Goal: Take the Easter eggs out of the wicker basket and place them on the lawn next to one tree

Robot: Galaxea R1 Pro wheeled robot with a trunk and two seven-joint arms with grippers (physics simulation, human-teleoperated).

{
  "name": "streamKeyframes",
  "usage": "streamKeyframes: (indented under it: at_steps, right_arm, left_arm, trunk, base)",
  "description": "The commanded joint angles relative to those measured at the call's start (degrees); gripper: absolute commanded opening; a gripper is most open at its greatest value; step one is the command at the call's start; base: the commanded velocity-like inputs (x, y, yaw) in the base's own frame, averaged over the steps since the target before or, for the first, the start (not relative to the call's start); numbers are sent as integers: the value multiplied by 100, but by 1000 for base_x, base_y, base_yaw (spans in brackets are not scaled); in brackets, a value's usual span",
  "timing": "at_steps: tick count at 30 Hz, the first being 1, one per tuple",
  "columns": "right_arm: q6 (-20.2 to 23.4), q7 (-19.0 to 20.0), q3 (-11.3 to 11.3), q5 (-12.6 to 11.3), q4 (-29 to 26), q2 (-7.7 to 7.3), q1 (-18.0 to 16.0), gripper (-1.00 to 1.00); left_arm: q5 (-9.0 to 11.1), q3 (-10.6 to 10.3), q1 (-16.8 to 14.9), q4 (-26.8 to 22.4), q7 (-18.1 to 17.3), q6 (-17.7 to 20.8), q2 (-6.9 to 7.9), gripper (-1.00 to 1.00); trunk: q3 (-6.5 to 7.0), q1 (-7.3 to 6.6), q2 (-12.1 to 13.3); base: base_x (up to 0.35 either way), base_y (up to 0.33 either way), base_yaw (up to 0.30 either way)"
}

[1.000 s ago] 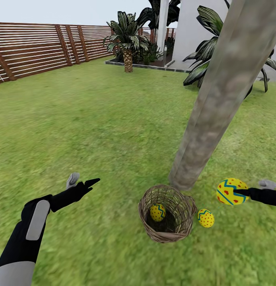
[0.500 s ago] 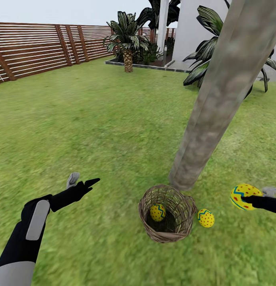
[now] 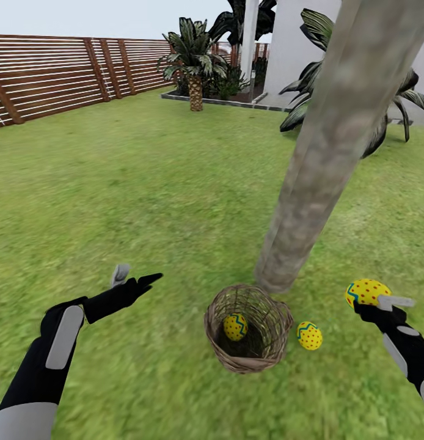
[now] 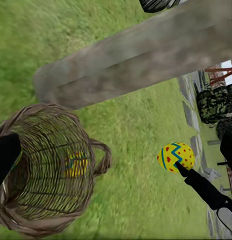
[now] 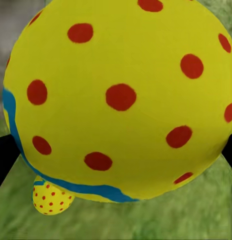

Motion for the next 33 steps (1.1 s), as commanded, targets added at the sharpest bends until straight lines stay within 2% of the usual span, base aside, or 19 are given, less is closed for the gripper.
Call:
streamKeyframes:
  at_steps: [1,4,6,8,9,12,14,15,16,17,18,23,28,33]
  right_arm:
    - [-76,4,2,-64,8,2,-2,-100]
    - [-358,-9,-6,-90,41,28,-2,-100]
    - [-474,-72,2,-50,278,189,-2,-100]
    - [-668,-230,8,25,510,265,-2,-100]
    - [-779,-285,9,124,563,311,-2,-100]
    - [-828,-308,10,290,580,405,-2,-100]
    - [-835,-397,10,405,592,510,-5,-100]
    - [-840,-581,10,486,644,615,-20,-100]
    - [-851,-1053,10,806,973,866,-90,-100]
    - [-858,-1332,1,1230,1509,1022,-400,-100]
    - [-861,-1417,-4,1377,1819,1075,-585,-100]
    - [-863,-1477,-8,1513,1997,1119,-734,-100]
    - [-860,-1478,-8,1520,1983,1155,-852,-100]
    - [-844,-1478,-8,1529,2028,1162,-1010,-100]
  left_arm:
    - [-16,4,-4,-3,-26,33,-3,100]
    - [-16,-9,-4,-3,-33,33,-8,100]
    - [-15,-10,-4,-3,-35,33,-10,100]
    - [-16,-10,-4,-3,-106,33,-10,100]
    - [-16,-10,-4,-3,-238,33,-10,100]
    - [-16,-10,-4,-3,-322,33,-10,100]
    - [-16,-10,-4,-3,-332,33,-10,100]
    - [-16,-10,-4,-3,-333,33,-10,100]
    - [-16,-14,-4,-3,-347,33,-10,100]
    - [-16,-15,-4,-3,-454,33,-10,100]
    - [-16,-12,-4,-3,-541,30,-11,100]
    - [-16,-10,-4,-3,-605,-27,-15,100]
    - [-17,-10,-4,-3,-606,-56,-15,100]
    - [-16,-2,-4,-3,-620,-62,-14,100]
  trunk:
    - [-4,0,-2]
    - [-4,0,-2]
    - [-4,0,-2]
    - [-4,0,-2]
    - [-4,0,-2]
    - [-4,0,-2]
    - [-4,0,-2]
    - [-4,0,-2]
    - [-4,0,-2]
    - [-4,0,-2]
    - [-4,0,-2]
    - [-40,44,-82]
    - [-130,153,-283]
    - [-166,197,-363]
  base:
    - [0,-311,0]
    - [-2,-312,0]
    - [-49,-312,0]
    - [-66,-313,0]
    - [-71,-314,0]
    - [-56,-315,0]
    - [-7,-317,0]
    - [-3,-317,0]
    - [-1,-310,0]
    - [0,-226,0]
    - [0,-92,0]
    - [0,-17,0]
    - [0,0,0]
    - [0,0,0]
